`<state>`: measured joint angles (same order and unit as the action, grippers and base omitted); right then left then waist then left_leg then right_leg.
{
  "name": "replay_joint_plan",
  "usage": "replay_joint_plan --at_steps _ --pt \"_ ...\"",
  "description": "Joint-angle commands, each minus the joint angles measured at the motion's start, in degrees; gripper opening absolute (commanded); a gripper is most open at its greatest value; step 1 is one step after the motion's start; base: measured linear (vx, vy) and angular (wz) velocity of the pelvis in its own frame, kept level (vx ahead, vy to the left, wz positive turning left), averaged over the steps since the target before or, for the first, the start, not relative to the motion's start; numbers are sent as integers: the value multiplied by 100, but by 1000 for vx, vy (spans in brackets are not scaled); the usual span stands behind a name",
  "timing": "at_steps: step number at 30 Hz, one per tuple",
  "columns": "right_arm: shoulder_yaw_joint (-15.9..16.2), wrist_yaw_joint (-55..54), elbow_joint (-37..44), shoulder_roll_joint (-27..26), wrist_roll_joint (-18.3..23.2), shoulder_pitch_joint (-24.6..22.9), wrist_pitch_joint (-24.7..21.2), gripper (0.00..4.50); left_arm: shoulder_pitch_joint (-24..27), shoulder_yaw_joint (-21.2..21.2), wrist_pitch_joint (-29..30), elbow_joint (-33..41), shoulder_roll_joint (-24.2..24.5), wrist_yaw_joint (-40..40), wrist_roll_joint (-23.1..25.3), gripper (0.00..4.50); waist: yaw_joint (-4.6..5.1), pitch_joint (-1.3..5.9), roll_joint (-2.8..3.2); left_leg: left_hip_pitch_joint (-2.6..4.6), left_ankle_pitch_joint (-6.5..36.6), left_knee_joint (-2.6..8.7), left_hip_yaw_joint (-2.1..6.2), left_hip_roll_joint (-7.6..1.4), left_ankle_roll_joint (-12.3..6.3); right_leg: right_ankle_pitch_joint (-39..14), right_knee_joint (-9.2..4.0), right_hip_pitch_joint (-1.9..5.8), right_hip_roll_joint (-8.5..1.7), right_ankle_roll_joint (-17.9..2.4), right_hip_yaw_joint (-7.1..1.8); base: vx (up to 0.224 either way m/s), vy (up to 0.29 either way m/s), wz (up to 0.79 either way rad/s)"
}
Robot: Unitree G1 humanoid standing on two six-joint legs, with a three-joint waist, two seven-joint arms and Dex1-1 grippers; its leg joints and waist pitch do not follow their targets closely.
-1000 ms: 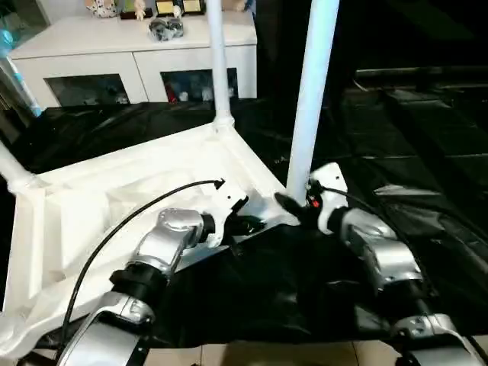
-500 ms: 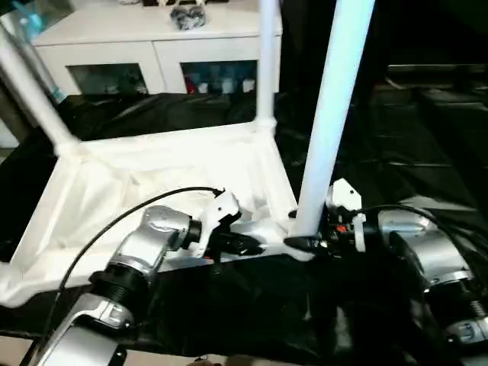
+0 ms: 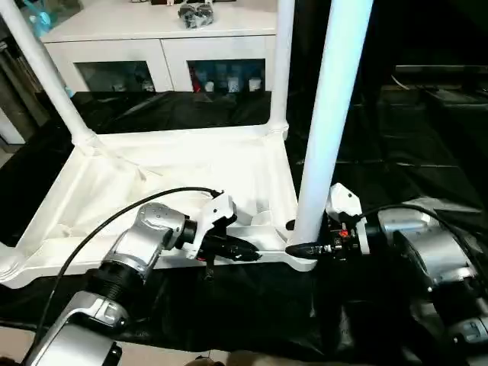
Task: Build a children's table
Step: Rotate leg to tighten
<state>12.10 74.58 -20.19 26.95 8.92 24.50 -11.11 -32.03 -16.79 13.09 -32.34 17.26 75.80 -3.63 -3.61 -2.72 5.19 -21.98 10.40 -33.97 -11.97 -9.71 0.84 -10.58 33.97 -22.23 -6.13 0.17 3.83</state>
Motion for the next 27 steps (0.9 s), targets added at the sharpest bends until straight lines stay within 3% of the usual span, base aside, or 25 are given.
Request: replay_joint_plan --at_steps 1,3,5,7,8,9,11,12,13,14,15,16,17,18,19,20,21,22,23,24,25,26,27 --pt "456 -431 -279 -527 -149 -342 -282 216 -336 321 14 -50 -330 -922 -45 0 9 322 -135 125 1595 442 182 -362 -276 -1834 -447 167 -307 -1349 -235 0 0 0" --pt "272 -1299 -598 -867 -322 -335 -239 214 -362 407 17 -122 -480 -1271 -21 0 65 285 -120 164 1936 463 201 -341 -92 -2403 -514 118 -317 -1225 -230 0 0 0" --pt "84 -2160 -968 -1210 -461 -266 -183 210 -375 461 32 -166 -636 -1653 38 0 192 225 -122 188 2608 511 279 -322 198 -3320 -587 100 -320 -893 -177 0 0 0" --pt "2 -2484 -1170 -1389 -475 -201 -196 207 -386 495 28 -190 -742 -1930 91 0 302 208 -135 214 3093 522 347 -302 308 -3836 -648 92 -315 -606 -123 -53 19 -14" --pt "-49 -2670 -1283 -1500 -481 -152 -212 206 -390 513 42 -206 -813 -2077 108 0 356 205 -91 226 3312 529 390 -293 345 -3973 -670 87 -321 -489 -94 -51 29 -14" --pt "-89 -2804 -1363 -1583 -482 -114 -225 206 -391 519 58 -209 -862 -2162 118 0 392 205 -87 244 3439 533 401 -289 351 -3990 -702 70 -307 -454 -78 -61 30 -9" --pt "-219 -3228 -1573 -1866 -461 17 -268 203 -400 549 46 -232 -1029 -2569 190 0 514 173 -58 318 3958 548 440 -277 377 -3932 -792 32 -259 -376 42 -59 29 -7" --pt "-261 -3493 -1666 -2005 -494 93 -295 203 -394 547 73 -214 -1109 -2680 197 0 526 162 -35 355 4107 551 453 -279 395 -3933 -818 18 -250 -352 86 0 0 0" --pt "-289 -3672 -1725 -2097 -527 142 -311 203 -390 546 93 -202 -1162 -2741 198 0 625 120 23 379 4689 663 515 -323 494 -3606 -807 93 -187 -317 250 0 0 0" --pt "-270 -3856 -1804 -2218 -633 209 -278 203 -389 552 100 -198 -1235 -2795 203 0 635 121 37 340 4869 726 540 -348 536 -3405 -744 168 -173 -326 271 0 0 0" --pt "-266 -3866 -1813 -2228 -642 216 -270 203 -388 550 100 -197 -1240 -2797 204 0 635 121 37 340 4869 726 540 -348 536 -3405 -744 168 -173 -326 271 0 0 0" --pt "-179 -3879 -1941 -2391 -741 313 -74 203 -370 509 79 -166 -1315 -2804 224 0 594 73 101 93 5397 1098 500 -460 678 -2672 -304 422 -81 -457 266 0 0 0" --pt "-179 -3879 -1941 -2391 -741 313 -74 203 -370 509 79 -166 -1315 -2804 224 0 343 119 140 -117 5589 1435 290 -549 777 -1839 415 665 17 -572 184 -78 -5 6" --pt "-161 -3785 -1929 -2393 -714 314 -34 203 -365 497 71 -155 -1310 -2779 222 0 259 134 53 -69 5354 1483 183 -550 703 -1606 493 613 33 -510 36 -30 -95 18" --pt "-214 -3590 -1902 -2377 -602 337 -15 237 -341 456 47 -94 -1262 -2697 217 0 277 161 -131 164 4741 1275 112 -424 621 -2215 251 398 -26 -428 -145 -30 -95 18" --pt "-237 -3524 -1887 -2366 -556 341 -51 237 -334 448 48 -78 -1248 -2663 209 0 276 143 -411 709 1712 -404 295 38 72 -5864 -1122 -392 -783 -241 -497 117 -123 6" --pt "-290 -3419 -1883 -2356 -488 357 -107 257 -321 438 52 -49 -1229 -2616 199 0 283 134 -350 183 955 -291 504 26 -153 -5558 -883 165 -899 -370 -620 199 -37 -37" --pt "-297 -3202 -1804 -2256 -439 362 -140 272 -293 413 41 18 -1164 -2451 175 0 190 188 -276 -232 444 222 600 -80 -28 -4093 -523 536 -561 -420 -359 199 -37 -37" --pt "-297 -3202 -1804 -2256 -439 362 -140 275 -293 413 41 18 -1164 -2451 175 0 97 361 -172 63 253 303 566 -182 -41 -2751 -442 320 -378 -516 -290 92 -4 -18" --pt "-217 -3004 -1717 -2130 -474 347 -83 280 -264 390 16 71 -1110 -2301 147 0 248 304 -147 199 978 370 473 -263 -299 -1181 -303 185 -148 -1290 -249 -9 -44 27" --pt "-151 -2886 -1666 -2053 -515 332 -32 291 -247 379 -2 97 -1082 -2218 128 0 260 299 -112 227 1308 387 431 -268 -297 -1316 -350 170 -176 -1448 -255 -9 -44 27" --pt "-123 -2821 -1656 -2018 -561 330 13 306 -235 374 -11 115 -1069 -2174 119 0 293 292 -104 200 1629 402 399 -275 -204 -1454 -375 209 -192 -1604 -259 0 0 0" --pt "-123 -2821 -1656 -2018 -561 330 13 317 -235 374 -11 115 -1069 -2174 119 0 315 291 -129 150 1651 411 387 -270 -170 -1459 -373 244 -185 -1597 -249 0 0 0"
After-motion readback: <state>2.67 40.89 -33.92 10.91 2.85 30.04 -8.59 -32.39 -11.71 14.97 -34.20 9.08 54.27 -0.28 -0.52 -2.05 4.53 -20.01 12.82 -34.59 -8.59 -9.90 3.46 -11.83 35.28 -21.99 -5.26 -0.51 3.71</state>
